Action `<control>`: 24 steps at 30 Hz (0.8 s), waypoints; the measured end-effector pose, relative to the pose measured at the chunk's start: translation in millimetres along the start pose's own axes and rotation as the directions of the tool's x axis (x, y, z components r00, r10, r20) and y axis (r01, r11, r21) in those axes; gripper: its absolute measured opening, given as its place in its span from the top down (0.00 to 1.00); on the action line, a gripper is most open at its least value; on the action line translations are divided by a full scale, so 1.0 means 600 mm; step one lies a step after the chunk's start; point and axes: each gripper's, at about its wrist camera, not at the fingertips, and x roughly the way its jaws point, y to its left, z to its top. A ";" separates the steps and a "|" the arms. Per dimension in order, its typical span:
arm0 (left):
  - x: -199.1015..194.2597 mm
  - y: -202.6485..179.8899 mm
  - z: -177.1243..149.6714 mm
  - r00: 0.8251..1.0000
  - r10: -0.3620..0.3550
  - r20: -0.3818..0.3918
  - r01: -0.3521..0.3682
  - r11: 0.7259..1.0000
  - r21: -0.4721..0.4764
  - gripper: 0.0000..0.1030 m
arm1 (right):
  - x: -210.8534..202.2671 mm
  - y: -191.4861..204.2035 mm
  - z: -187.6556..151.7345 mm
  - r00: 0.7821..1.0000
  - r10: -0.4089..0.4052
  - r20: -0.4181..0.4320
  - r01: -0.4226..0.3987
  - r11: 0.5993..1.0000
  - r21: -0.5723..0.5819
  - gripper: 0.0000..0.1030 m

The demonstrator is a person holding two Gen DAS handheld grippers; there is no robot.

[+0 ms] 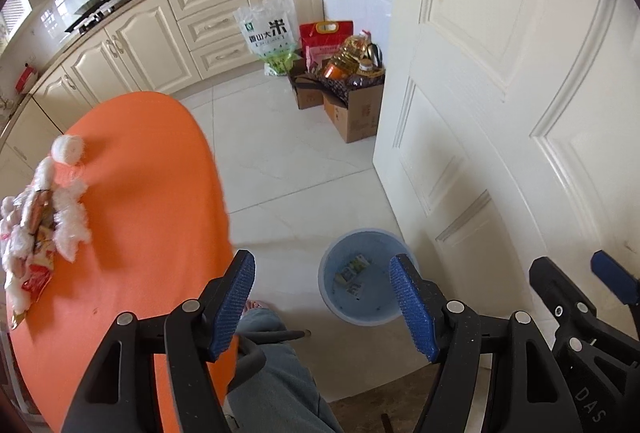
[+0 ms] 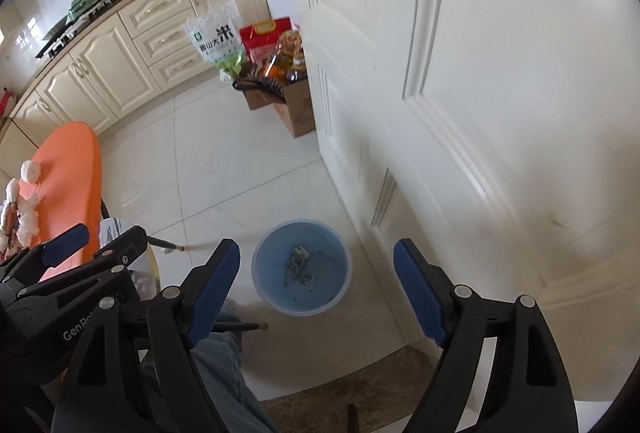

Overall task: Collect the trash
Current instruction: 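Move both open grippers back toward the orange table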

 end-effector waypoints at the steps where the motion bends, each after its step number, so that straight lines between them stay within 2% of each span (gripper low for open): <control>1: -0.017 0.007 -0.010 1.000 0.004 0.014 -0.003 1.000 -0.007 0.36 | -0.015 0.005 -0.002 1.000 -0.017 0.022 0.017 1.000 -0.007 0.17; 5: -0.078 0.033 -0.053 0.998 0.005 0.057 -0.003 1.000 -0.031 0.34 | -0.067 0.024 -0.013 0.996 -0.040 0.084 0.042 0.999 -0.022 0.09; 7: -0.106 0.050 -0.075 0.997 0.018 0.077 -0.014 0.999 -0.046 0.33 | -0.092 0.038 -0.019 0.994 -0.026 0.109 0.029 0.999 -0.028 0.08; 11: -0.163 0.099 -0.120 0.992 0.029 0.120 -0.016 0.994 -0.104 0.22 | -0.135 0.076 -0.032 0.989 -0.008 0.150 0.017 0.998 -0.065 0.05; 15: -0.222 0.158 -0.162 0.986 0.069 0.155 -0.041 0.984 -0.176 0.22 | -0.174 0.128 -0.046 0.982 0.034 0.186 -0.010 0.992 -0.125 0.02; 20: -0.279 0.237 -0.207 0.975 0.134 0.176 -0.083 0.959 -0.270 0.18 | -0.212 0.195 -0.057 0.970 0.099 0.220 -0.054 0.978 -0.200 0.00; 24: -0.321 0.305 -0.255 0.962 0.201 0.187 -0.123 0.925 -0.359 0.12 | -0.234 0.259 -0.063 0.960 0.161 0.230 -0.096 0.958 -0.271 0.00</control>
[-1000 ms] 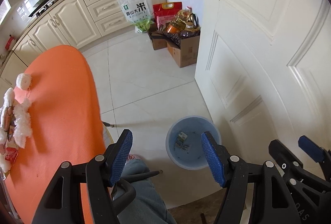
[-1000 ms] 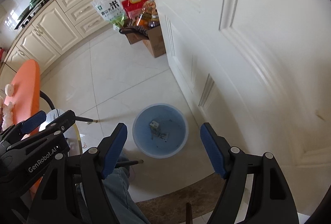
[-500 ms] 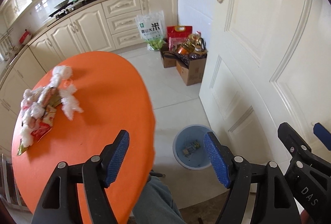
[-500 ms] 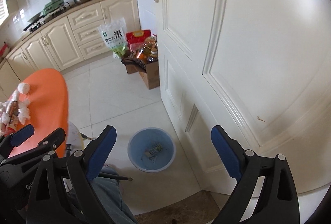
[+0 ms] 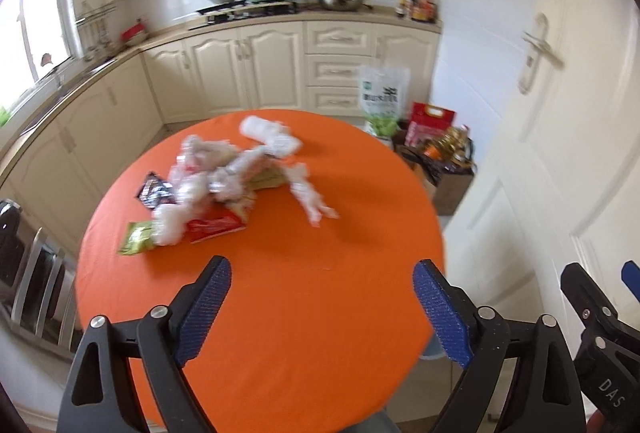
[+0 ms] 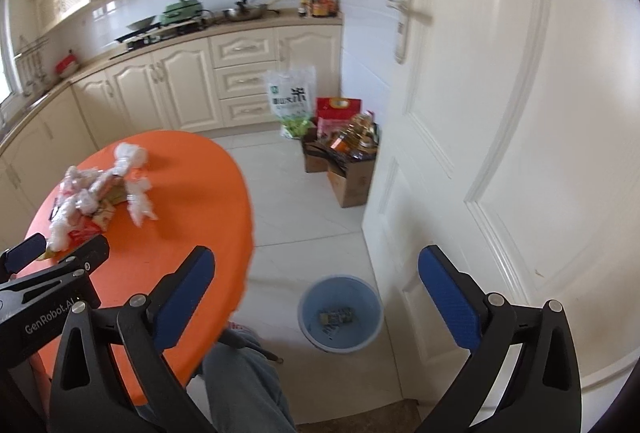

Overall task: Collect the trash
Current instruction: 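Move both open grippers back toward the orange table, then grasp the red snack wrapper with the right gripper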

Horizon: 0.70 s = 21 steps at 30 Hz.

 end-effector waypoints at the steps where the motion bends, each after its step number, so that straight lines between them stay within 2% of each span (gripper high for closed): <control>1: -0.005 0.010 0.004 1.000 0.018 0.001 -0.018 1.000 -0.015 0.12 | 0.001 0.019 0.004 1.000 0.020 0.004 -0.020 1.000 -0.016 0.00; 6: -0.024 0.096 -0.003 0.994 0.106 -0.001 -0.106 0.988 -0.111 0.12 | 0.012 0.102 0.013 0.995 0.100 -0.013 -0.101 0.990 -0.094 0.00; 9: -0.032 0.155 -0.016 0.984 0.178 -0.013 -0.178 0.970 -0.167 0.12 | 0.029 0.167 0.016 0.988 0.151 -0.038 -0.155 0.977 -0.149 0.00; 13: -0.020 0.198 -0.009 0.970 0.239 -0.049 -0.244 0.942 -0.230 0.12 | 0.062 0.240 0.015 0.976 0.201 -0.082 -0.214 0.954 -0.209 0.00; 18: 0.018 0.276 -0.011 0.957 0.264 -0.121 -0.289 0.911 -0.295 0.12 | 0.113 0.332 0.004 0.958 0.241 -0.155 -0.276 0.918 -0.284 0.00; 21: 0.058 0.322 0.003 0.953 0.255 -0.165 -0.297 0.896 -0.332 0.12 | 0.154 0.386 -0.005 0.945 0.251 -0.208 -0.308 0.896 -0.319 0.00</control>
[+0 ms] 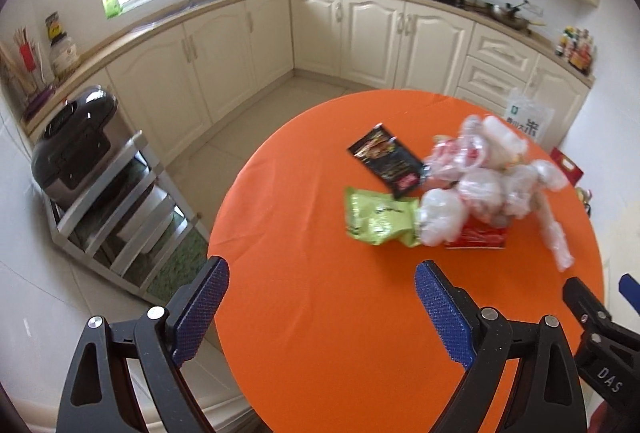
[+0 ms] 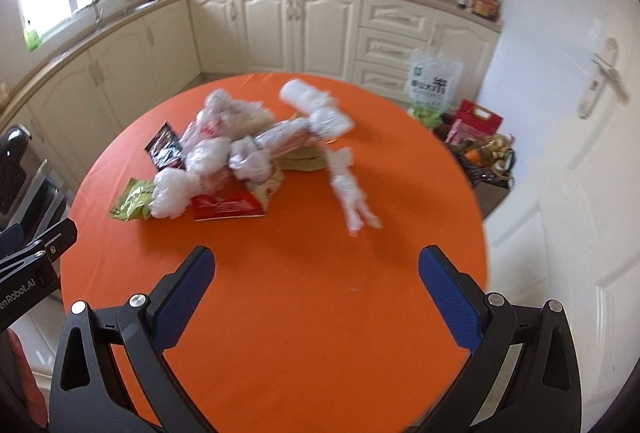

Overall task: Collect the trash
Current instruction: 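Grasp the red snack wrapper with the right gripper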

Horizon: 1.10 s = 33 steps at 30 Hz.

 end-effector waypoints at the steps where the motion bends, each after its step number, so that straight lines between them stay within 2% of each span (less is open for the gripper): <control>1: 0.017 0.007 0.009 1.000 -0.007 -0.016 0.007 1.000 -0.013 0.12 | 0.019 0.012 0.004 1.000 0.006 -0.015 -0.006 1.000 -0.013 0.00; 5: 0.071 0.026 0.031 0.998 -0.025 -0.065 0.023 0.999 -0.026 0.12 | 0.081 0.040 0.018 0.998 0.024 -0.060 -0.026 0.999 -0.036 0.00; 8: 0.103 0.036 0.040 0.995 -0.040 -0.088 0.038 0.999 -0.020 0.12 | 0.129 0.046 0.030 0.992 0.074 -0.103 -0.075 0.997 -0.004 0.00; 13: 0.157 0.037 0.062 0.993 -0.062 -0.096 0.060 0.998 -0.025 0.12 | 0.164 0.051 0.043 0.989 0.104 -0.107 -0.103 0.995 0.013 0.03; 14: 0.165 0.037 0.067 0.993 -0.064 -0.099 0.062 0.998 -0.025 0.12 | 0.166 0.051 0.044 0.989 0.106 -0.103 -0.105 0.994 0.014 0.07; 16: 0.184 0.036 0.072 0.992 -0.070 -0.103 0.067 0.997 -0.028 0.12 | 0.173 0.049 0.045 0.988 0.113 -0.106 -0.110 0.993 0.032 0.25; 18: 0.200 0.033 0.074 0.991 -0.077 -0.111 0.074 0.997 -0.028 0.12 | 0.183 0.045 0.042 0.973 0.183 -0.140 -0.176 0.983 0.059 0.53; 19: 0.208 0.032 0.075 0.990 -0.082 -0.116 0.079 0.996 -0.028 0.12 | 0.188 0.044 0.038 0.966 0.194 -0.171 -0.186 0.981 0.062 0.59; 21: 0.217 0.033 0.076 0.989 -0.086 -0.120 0.084 0.996 -0.027 0.12 | 0.181 0.044 0.027 0.975 0.161 -0.156 -0.158 0.987 0.030 0.72; 23: 0.221 0.033 0.078 0.989 -0.084 -0.123 0.081 0.996 -0.024 0.12 | 0.178 0.037 0.018 0.968 0.192 -0.164 -0.187 0.981 0.043 0.77; 24: 0.222 0.033 0.077 0.989 -0.082 -0.124 0.080 0.997 -0.023 0.12 | 0.174 0.032 0.012 0.964 0.208 -0.167 -0.202 0.978 0.050 0.83; 29: 0.217 0.033 0.075 0.985 -0.104 -0.141 0.100 0.994 -0.031 0.12 | 0.141 0.019 -0.014 0.953 0.250 -0.169 -0.251 0.968 0.020 0.86; 31: 0.213 0.039 0.072 0.985 -0.104 -0.140 0.100 0.994 -0.033 0.12 | 0.123 0.030 -0.023 0.943 0.275 -0.186 -0.288 0.957 -0.045 0.87; 33: 0.208 0.042 0.072 0.986 -0.099 -0.134 0.096 0.995 -0.034 0.12 | 0.108 0.038 -0.030 0.944 0.268 -0.191 -0.288 0.954 -0.084 0.84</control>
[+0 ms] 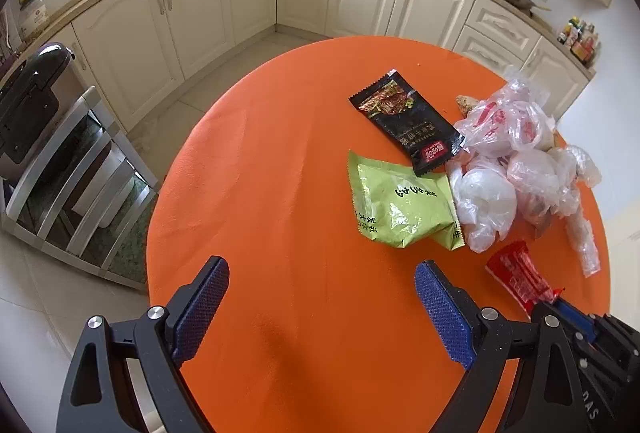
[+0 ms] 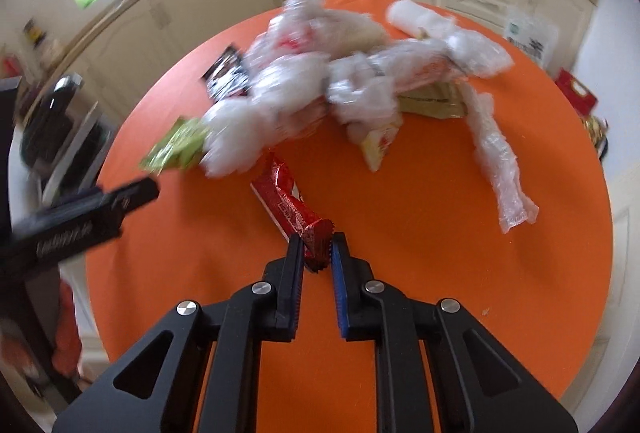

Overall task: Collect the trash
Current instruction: 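Grasp the red snack wrapper with the right gripper, then grasp the green snack bag with the left gripper while the right gripper holds the red wrapper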

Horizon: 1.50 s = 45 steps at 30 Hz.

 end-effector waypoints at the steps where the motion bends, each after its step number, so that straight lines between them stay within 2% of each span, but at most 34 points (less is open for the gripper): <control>1: -0.003 -0.002 -0.004 1.000 0.001 0.003 -0.001 1.000 -0.001 0.12 | -0.003 0.003 -0.001 1.000 -0.010 0.001 0.010 1.000 -0.008 0.83; 4: -0.010 -0.006 -0.012 1.000 0.002 0.009 -0.002 1.000 -0.004 0.12 | 0.003 0.009 0.006 0.998 -0.068 0.000 0.068 0.997 -0.028 0.81; 5: -0.012 -0.006 -0.013 1.000 0.002 0.011 -0.002 1.000 -0.002 0.12 | 0.005 0.012 0.010 0.996 -0.084 0.004 0.084 0.996 -0.033 0.77; 8: -0.015 -0.008 -0.021 1.000 0.007 0.015 -0.007 1.000 0.000 0.12 | 0.016 0.017 0.024 0.996 -0.088 0.002 0.088 0.992 -0.096 0.55; 9: -0.015 -0.008 -0.023 1.000 0.007 0.014 -0.007 1.000 0.000 0.12 | 0.022 0.026 0.026 0.996 -0.088 0.003 0.088 0.987 -0.136 0.51; 13: -0.011 -0.003 -0.023 1.000 0.010 0.002 -0.010 1.000 -0.012 0.12 | 0.046 0.045 0.028 0.997 -0.080 -0.022 0.073 0.973 -0.219 0.51; 15: -0.007 -0.001 -0.021 1.000 0.012 -0.005 -0.012 1.000 -0.019 0.11 | 0.054 0.053 0.024 0.996 -0.081 -0.026 0.073 0.968 -0.240 0.56; 16: -0.006 -0.001 -0.021 1.000 0.011 -0.008 -0.011 1.000 -0.020 0.11 | 0.051 0.052 0.022 0.997 -0.076 -0.017 0.070 0.969 -0.237 0.61; 17: -0.005 -0.001 -0.021 1.000 0.009 -0.011 -0.009 1.000 -0.019 0.12 | 0.053 0.048 0.022 0.997 -0.069 -0.018 0.063 0.971 -0.233 0.77; 21: -0.002 -0.006 -0.019 1.000 0.001 -0.015 -0.001 1.000 -0.017 0.12 | 0.043 0.031 0.011 0.999 -0.048 -0.024 0.043 0.984 -0.171 0.84; 27: 0.003 -0.030 -0.011 0.999 -0.038 -0.017 0.038 0.999 0.013 0.11 | 0.007 -0.016 0.018 0.999 -0.031 0.031 0.033 0.998 -0.057 0.85; 31: 0.010 -0.048 0.002 0.999 -0.051 -0.009 0.051 0.998 0.028 0.11 | -0.018 -0.037 0.029 0.996 -0.053 0.069 0.054 0.998 -0.013 0.85; 35: 0.028 -0.063 0.018 0.994 -0.106 -0.012 0.106 0.993 0.051 0.11 | -0.021 -0.039 0.036 0.995 -0.050 0.082 0.050 0.999 -0.001 0.85; 39: 0.060 -0.058 0.035 0.989 -0.143 -0.044 0.144 0.989 0.027 0.09 | -0.017 -0.035 0.034 0.995 -0.045 0.084 0.044 0.999 0.008 0.85; 45: 0.070 -0.034 0.039 0.979 -0.204 -0.021 0.204 0.979 0.002 0.12 | -0.013 -0.041 0.036 0.996 -0.030 0.082 0.030 1.000 -0.007 0.85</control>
